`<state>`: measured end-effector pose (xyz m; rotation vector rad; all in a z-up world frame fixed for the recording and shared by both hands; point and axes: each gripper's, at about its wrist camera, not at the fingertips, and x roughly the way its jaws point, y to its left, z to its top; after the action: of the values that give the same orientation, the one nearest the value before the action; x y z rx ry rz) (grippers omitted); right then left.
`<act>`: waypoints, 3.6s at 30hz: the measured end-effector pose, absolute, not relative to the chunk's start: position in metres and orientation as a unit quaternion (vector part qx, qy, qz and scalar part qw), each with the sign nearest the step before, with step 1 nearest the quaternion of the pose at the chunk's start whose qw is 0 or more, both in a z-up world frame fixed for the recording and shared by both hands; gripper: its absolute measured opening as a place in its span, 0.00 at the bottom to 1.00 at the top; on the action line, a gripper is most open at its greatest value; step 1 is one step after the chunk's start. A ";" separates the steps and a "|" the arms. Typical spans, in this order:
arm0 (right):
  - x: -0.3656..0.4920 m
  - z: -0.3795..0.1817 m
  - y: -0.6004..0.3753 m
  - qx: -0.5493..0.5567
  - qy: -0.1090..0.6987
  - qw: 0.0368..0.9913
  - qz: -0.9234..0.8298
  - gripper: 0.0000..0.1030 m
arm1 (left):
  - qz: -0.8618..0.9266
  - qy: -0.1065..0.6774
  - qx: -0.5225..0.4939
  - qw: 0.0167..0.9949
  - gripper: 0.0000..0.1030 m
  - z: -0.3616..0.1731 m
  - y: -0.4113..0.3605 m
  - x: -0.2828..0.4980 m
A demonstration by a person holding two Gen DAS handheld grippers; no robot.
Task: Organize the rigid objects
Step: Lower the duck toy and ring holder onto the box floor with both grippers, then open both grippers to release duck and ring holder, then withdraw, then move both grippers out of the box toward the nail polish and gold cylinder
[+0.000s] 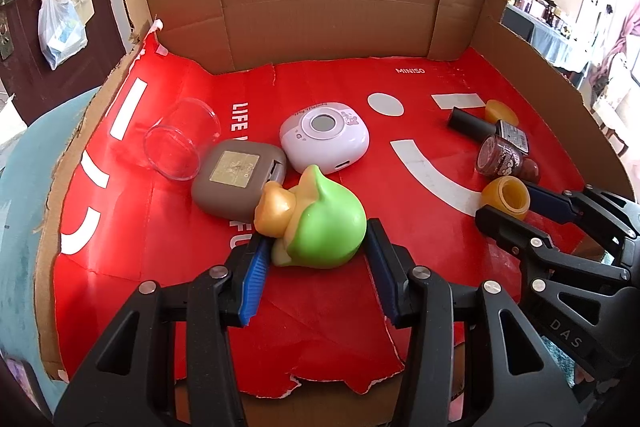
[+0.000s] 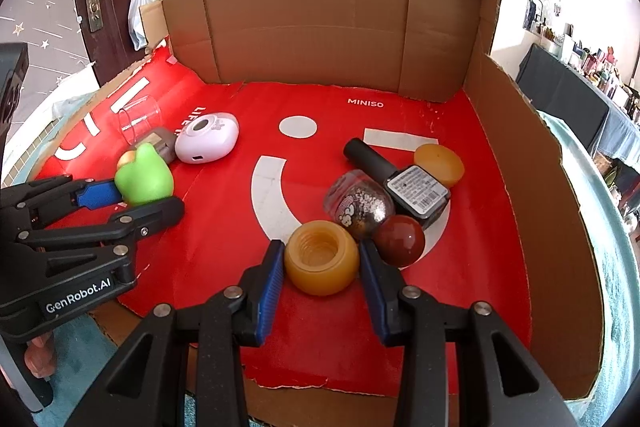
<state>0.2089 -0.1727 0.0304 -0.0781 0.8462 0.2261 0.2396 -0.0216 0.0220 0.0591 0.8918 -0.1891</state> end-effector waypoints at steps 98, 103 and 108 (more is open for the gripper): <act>0.098 0.088 -0.199 0.025 0.317 0.936 0.152 1.00 | -0.081 0.344 0.012 0.935 1.00 0.081 -0.007 0.118; 0.090 0.082 -0.198 0.018 0.319 0.935 0.152 1.00 | -0.082 0.353 0.007 0.932 1.00 0.072 -0.006 0.112; 0.085 0.075 -0.198 0.011 0.325 0.934 0.150 1.00 | -0.087 0.365 -0.004 0.927 1.00 0.064 -0.004 0.108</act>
<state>0.0849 -0.1977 0.0751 0.0220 0.6648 0.3062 0.1085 -0.0044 0.0641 -0.0090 0.7487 -0.1787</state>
